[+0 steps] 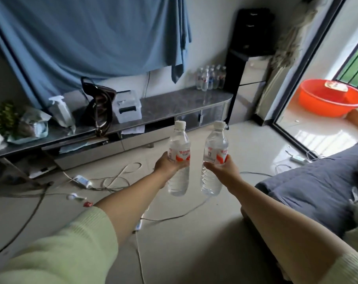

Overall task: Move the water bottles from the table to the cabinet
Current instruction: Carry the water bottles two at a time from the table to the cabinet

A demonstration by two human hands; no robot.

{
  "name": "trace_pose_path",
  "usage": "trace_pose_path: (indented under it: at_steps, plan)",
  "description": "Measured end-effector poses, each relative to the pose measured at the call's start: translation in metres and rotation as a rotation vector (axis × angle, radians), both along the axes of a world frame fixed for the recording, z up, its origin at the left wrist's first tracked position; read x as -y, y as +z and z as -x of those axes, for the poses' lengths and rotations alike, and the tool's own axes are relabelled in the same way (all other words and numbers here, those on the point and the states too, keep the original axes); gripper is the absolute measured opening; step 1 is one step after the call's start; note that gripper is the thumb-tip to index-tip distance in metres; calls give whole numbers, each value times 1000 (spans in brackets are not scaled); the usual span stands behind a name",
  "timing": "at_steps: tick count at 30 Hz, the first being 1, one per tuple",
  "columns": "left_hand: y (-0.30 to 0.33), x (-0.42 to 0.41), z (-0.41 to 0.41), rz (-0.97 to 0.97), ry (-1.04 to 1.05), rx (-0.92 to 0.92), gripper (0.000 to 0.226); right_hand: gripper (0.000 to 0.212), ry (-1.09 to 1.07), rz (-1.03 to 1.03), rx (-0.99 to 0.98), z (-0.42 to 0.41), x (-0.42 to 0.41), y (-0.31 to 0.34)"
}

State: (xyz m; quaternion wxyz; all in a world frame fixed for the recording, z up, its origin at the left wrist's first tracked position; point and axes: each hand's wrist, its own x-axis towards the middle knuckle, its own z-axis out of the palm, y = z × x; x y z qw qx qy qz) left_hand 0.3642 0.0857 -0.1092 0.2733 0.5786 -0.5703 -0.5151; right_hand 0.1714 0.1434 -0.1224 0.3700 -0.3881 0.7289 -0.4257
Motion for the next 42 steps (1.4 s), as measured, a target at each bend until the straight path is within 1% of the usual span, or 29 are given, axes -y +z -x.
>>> trace_pose_path:
  at_steps: [3, 7, 12, 15, 20, 24, 28, 30, 33, 36, 38, 42]
  plan:
    - [-4, 28, 14, -20, -39, -7, 52, 58, -22, -20, 8, 13, 22, -1]
    - [-15, 71, 41, -49, -72, 7, 52, 58, -56, -30, 8, 38, 56, -5]
    - [-23, 136, 91, -50, -124, 27, 42, 54, -61, -39, 11, 87, 117, -17]
    - [-30, 182, 127, -47, -122, 56, 40, 53, -26, -46, 31, 122, 162, -25]
    - [-25, 256, 190, -62, -80, 58, 47, 43, -8, -31, 42, 185, 237, -12]
    - [-24, 302, 232, -125, -54, 44, 47, 45, -35, -57, 55, 228, 288, -12]
    - [-25, 357, 267, -136, -66, 48, 47, 41, -31, -57, 84, 261, 338, -11]
    - [-28, 387, 285, -138, -76, 51, 48, 45, -41, -68, 93, 276, 367, -14]
    - [-31, 445, 314, -141, -119, 38, 52, 42, -49, -64, 99, 301, 421, -20]
    - [-31, 513, 343, -162, -153, -23, 40, 35, -50, -43, 88, 327, 486, -22]
    - [-31, 559, 359, -172, -158, -6, 36, 29, -55, -27, 93, 343, 529, -22]
    - [-22, 649, 385, -180, -148, 68, 50, 34, -75, -14, 119, 368, 609, -10]
